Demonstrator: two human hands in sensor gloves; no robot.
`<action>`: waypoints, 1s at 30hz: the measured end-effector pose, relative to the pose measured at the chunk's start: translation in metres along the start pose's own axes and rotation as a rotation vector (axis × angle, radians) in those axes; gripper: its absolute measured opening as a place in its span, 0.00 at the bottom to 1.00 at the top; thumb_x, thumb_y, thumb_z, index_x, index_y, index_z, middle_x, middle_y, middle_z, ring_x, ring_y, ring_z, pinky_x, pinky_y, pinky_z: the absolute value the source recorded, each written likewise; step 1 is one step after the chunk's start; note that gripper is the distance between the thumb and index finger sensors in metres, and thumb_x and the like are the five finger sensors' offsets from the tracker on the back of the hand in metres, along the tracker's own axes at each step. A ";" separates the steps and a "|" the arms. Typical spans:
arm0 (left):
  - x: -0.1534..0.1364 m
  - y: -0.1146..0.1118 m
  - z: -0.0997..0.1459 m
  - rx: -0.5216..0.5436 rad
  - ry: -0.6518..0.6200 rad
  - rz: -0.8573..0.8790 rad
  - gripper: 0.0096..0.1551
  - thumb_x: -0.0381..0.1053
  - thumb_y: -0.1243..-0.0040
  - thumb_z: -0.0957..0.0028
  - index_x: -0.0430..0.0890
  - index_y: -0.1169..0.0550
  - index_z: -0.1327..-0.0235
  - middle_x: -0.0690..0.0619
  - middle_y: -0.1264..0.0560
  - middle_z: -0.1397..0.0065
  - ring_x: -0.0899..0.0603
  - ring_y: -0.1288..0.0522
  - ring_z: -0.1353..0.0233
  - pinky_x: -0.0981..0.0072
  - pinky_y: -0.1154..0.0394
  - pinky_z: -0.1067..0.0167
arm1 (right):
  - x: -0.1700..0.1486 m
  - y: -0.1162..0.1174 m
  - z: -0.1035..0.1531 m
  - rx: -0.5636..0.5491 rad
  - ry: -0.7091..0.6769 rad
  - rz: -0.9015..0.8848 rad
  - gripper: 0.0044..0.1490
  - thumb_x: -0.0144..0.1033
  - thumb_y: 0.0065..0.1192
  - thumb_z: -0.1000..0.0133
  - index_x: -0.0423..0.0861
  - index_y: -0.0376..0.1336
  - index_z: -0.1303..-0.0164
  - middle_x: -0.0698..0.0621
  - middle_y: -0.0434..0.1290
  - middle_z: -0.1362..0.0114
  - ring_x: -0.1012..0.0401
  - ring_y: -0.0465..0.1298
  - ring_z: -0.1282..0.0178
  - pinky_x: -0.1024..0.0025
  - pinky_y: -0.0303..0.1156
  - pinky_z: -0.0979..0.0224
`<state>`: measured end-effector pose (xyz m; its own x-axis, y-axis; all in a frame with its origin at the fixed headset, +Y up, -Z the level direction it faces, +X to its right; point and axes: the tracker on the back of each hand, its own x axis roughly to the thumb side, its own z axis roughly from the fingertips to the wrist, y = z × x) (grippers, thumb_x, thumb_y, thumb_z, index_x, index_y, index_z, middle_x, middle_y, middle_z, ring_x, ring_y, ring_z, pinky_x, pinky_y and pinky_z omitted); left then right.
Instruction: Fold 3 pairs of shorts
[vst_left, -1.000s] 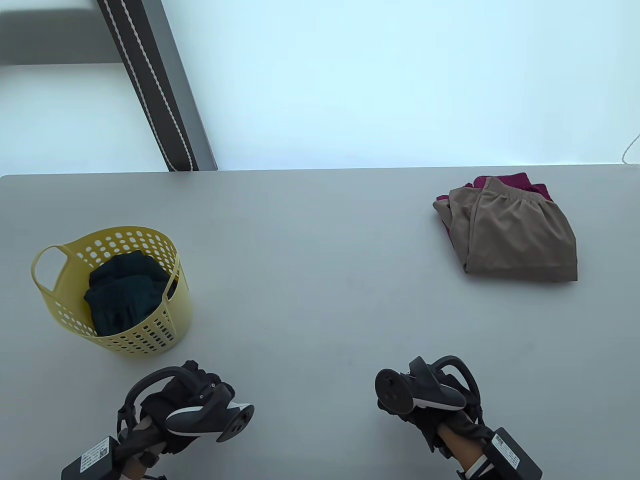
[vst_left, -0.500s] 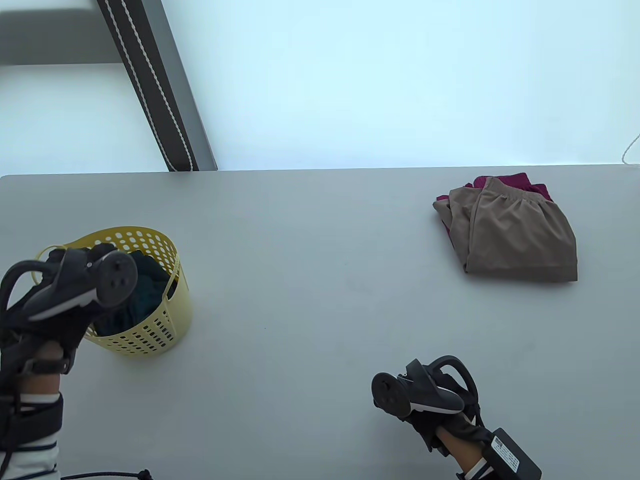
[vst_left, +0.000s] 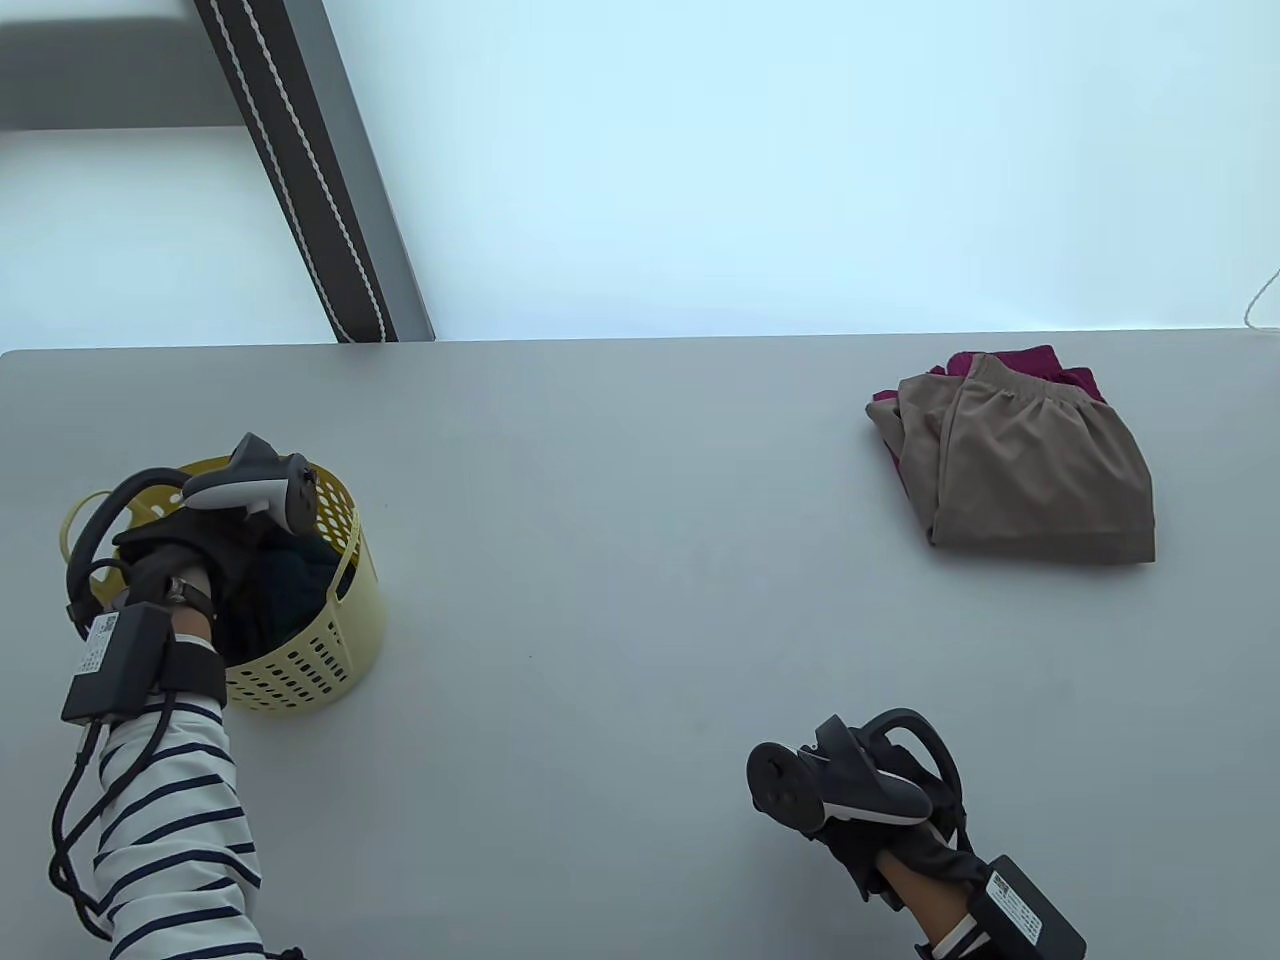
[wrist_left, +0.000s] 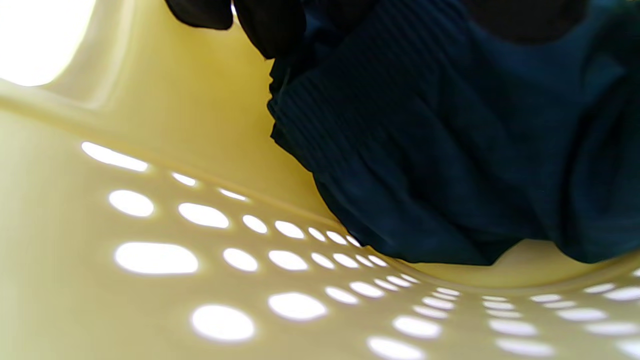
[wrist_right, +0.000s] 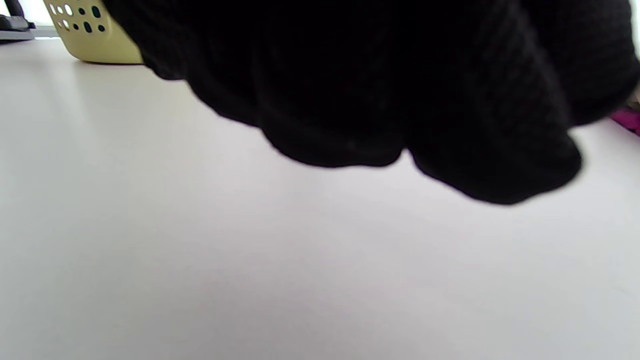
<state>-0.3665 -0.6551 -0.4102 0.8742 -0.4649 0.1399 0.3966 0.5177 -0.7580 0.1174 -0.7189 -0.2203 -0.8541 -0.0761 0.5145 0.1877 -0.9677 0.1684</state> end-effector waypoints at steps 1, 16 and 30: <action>0.002 0.000 -0.001 -0.010 0.007 -0.017 0.61 0.70 0.48 0.60 0.52 0.62 0.23 0.63 0.42 0.14 0.42 0.36 0.14 0.45 0.38 0.21 | 0.000 0.000 0.000 0.003 -0.001 0.000 0.24 0.55 0.51 0.47 0.50 0.74 0.79 0.51 0.82 0.74 0.56 0.84 0.74 0.52 0.78 0.55; -0.005 0.014 0.028 0.137 0.100 0.011 0.24 0.66 0.46 0.60 0.72 0.30 0.49 0.63 0.28 0.27 0.44 0.28 0.20 0.41 0.36 0.23 | 0.001 0.000 0.000 -0.005 -0.006 0.011 0.24 0.55 0.51 0.47 0.49 0.74 0.78 0.51 0.82 0.74 0.55 0.84 0.74 0.52 0.78 0.55; -0.084 0.122 0.292 1.181 0.289 0.556 0.20 0.58 0.50 0.45 0.59 0.34 0.41 0.63 0.17 0.48 0.51 0.15 0.37 0.44 0.27 0.27 | 0.000 -0.001 0.001 -0.012 0.000 0.019 0.24 0.55 0.51 0.47 0.49 0.74 0.78 0.51 0.82 0.73 0.55 0.84 0.73 0.52 0.78 0.55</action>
<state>-0.3096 -0.3432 -0.3288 0.9654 -0.0491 -0.2562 0.1405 0.9253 0.3521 0.1181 -0.7173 -0.2196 -0.8505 -0.0946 0.5173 0.1982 -0.9688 0.1487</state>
